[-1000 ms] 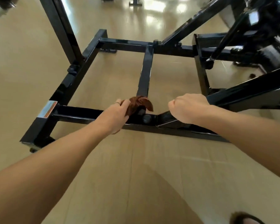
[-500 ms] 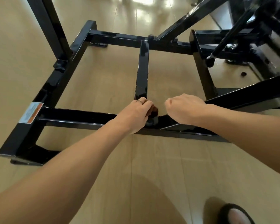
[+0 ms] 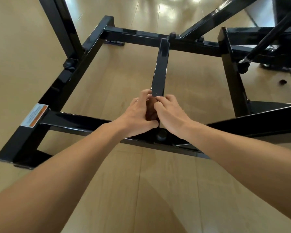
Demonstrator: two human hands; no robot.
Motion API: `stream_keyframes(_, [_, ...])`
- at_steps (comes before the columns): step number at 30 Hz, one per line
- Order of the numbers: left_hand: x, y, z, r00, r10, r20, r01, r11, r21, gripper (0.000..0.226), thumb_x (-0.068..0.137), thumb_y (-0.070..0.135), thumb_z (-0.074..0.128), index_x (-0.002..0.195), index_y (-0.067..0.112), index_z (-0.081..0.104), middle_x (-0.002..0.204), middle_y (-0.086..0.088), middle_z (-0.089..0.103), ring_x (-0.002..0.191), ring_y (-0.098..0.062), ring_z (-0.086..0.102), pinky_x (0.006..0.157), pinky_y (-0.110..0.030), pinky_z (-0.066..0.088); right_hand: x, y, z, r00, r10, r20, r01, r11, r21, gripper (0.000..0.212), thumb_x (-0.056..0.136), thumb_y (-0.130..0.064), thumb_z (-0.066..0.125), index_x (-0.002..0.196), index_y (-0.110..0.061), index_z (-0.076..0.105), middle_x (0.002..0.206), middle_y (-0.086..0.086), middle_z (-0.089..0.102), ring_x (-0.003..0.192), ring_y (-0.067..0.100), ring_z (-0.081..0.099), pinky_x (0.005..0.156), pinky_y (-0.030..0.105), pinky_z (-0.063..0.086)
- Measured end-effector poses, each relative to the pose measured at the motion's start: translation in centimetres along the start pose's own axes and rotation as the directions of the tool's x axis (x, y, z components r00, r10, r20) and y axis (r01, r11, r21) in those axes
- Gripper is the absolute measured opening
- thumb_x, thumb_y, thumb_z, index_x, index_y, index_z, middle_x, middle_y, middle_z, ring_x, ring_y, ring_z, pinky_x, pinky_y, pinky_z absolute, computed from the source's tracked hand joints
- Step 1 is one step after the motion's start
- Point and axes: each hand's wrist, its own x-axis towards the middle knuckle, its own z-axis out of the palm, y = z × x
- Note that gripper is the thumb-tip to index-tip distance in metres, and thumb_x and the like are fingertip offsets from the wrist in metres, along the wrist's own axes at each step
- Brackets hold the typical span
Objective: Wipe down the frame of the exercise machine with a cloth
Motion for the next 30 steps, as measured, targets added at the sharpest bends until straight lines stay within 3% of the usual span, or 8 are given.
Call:
stream_keyframes(3, [-1.6, -1.5, -1.7, 0.996, -0.092, 0.003, 0.092, 0.995, 0.039, 0.079, 0.088, 0.034, 0.066, 0.151, 0.034, 0.018, 0.146, 0.007, 0.039, 0.135, -0.02, 0.031, 0.112, -0.04, 0.034, -1.5, 0.0, 0.2, 0.992, -0.121, -0.022, 0.12, 0.992, -0.023, 0.063, 0.097, -0.056, 0.031, 0.157, -0.035, 0.029, 0.152, -0.001, 0.031, 0.132, 0.018, 0.041, 0.094, 0.016, 0.037])
stream_keyframes(5, [-2.8, -2.9, -2.7, 0.985, -0.17, -0.018, 0.171, 0.985, 0.02, 0.058, 0.099, 0.034, 0.052, 0.151, 0.033, 0.026, 0.147, 0.005, 0.042, 0.136, -0.018, 0.035, 0.115, -0.046, 0.035, -2.7, 0.1, 0.5, 0.969, -0.247, -0.025, 0.234, 0.942, -0.242, 0.063, 0.095, -0.064, 0.039, 0.154, -0.043, 0.027, 0.154, 0.004, 0.031, 0.136, 0.026, 0.04, 0.11, 0.037, 0.042])
stream_keyframes(7, [-3.9, -3.9, -2.8, 0.976, -0.201, -0.078, 0.207, 0.976, 0.071, 0.038, 0.107, 0.033, 0.038, 0.144, 0.028, 0.039, 0.136, 0.002, 0.05, 0.128, -0.02, 0.046, 0.11, -0.047, 0.042, -3.0, 0.2, 1.2, 0.944, -0.33, -0.011, 0.291, 0.847, -0.444, 0.061, 0.092, -0.065, 0.052, 0.147, -0.04, 0.038, 0.15, 0.008, 0.036, 0.136, 0.032, 0.039, 0.113, 0.05, 0.041])
stream_keyframes(10, [-4.1, -3.9, -1.9, 0.971, -0.146, -0.192, 0.205, 0.918, 0.339, 0.036, 0.109, 0.033, 0.028, 0.118, 0.012, 0.055, 0.11, -0.009, 0.063, 0.101, -0.031, 0.06, 0.091, -0.049, 0.049, -2.0, 0.0, 2.0, 0.957, -0.291, -0.017, 0.253, 0.859, -0.445, 0.054, 0.09, -0.06, 0.063, 0.134, -0.034, 0.047, 0.135, 0.008, 0.042, 0.127, 0.031, 0.043, 0.105, 0.048, 0.047])
stream_keyframes(12, [-3.3, -3.4, -1.4, 0.957, -0.126, -0.261, 0.216, 0.911, 0.352, 0.036, 0.109, 0.032, 0.028, 0.101, 0.01, 0.055, 0.093, -0.01, 0.061, 0.087, -0.032, 0.06, 0.082, -0.052, 0.049, -0.9, 0.1, 2.5, 0.96, -0.279, -0.039, 0.235, 0.868, -0.437, 0.047, 0.093, -0.054, 0.063, 0.131, -0.031, 0.047, 0.132, 0.01, 0.042, 0.125, 0.031, 0.042, 0.104, 0.048, 0.048])
stream_keyframes(17, [-1.5, -3.5, 0.1, 0.902, -0.118, -0.415, 0.288, 0.882, 0.374, 0.036, 0.11, 0.045, 0.027, 0.1, 0.02, 0.052, 0.082, 0.002, 0.062, 0.067, -0.018, 0.062, 0.067, -0.043, 0.057, 3.7, 0.7, 2.9, 0.972, -0.223, -0.078, 0.163, 0.87, -0.465, 0.039, 0.102, -0.041, 0.056, 0.135, -0.027, 0.04, 0.149, 0.018, 0.03, 0.145, 0.042, 0.026, 0.113, 0.057, 0.04])
stream_keyframes(23, [-1.8, -3.9, 0.0, 0.854, -0.052, -0.518, 0.228, 0.932, 0.283, 0.026, 0.109, 0.042, 0.033, 0.103, 0.025, 0.052, 0.08, 0.008, 0.059, 0.063, -0.01, 0.06, 0.061, -0.04, 0.058, 11.9, 0.6, 2.3, 0.96, -0.183, -0.214, 0.043, 0.847, -0.53, 0.041, 0.104, -0.042, 0.051, 0.138, -0.028, 0.034, 0.155, 0.023, 0.022, 0.148, 0.047, 0.018, 0.118, 0.061, 0.031])
stream_keyframes(30, [-2.0, -3.3, -0.3, 0.874, -0.095, -0.477, 0.248, 0.93, 0.27, 0.026, 0.108, 0.039, 0.036, 0.102, 0.022, 0.054, 0.083, 0.005, 0.061, 0.069, -0.018, 0.063, 0.067, -0.042, 0.058, 16.3, -1.1, 0.4, 0.963, -0.047, -0.265, -0.089, 0.874, -0.478, 0.045, 0.105, -0.042, 0.048, 0.143, -0.026, 0.03, 0.153, 0.026, 0.024, 0.146, 0.048, 0.023, 0.118, 0.059, 0.031])
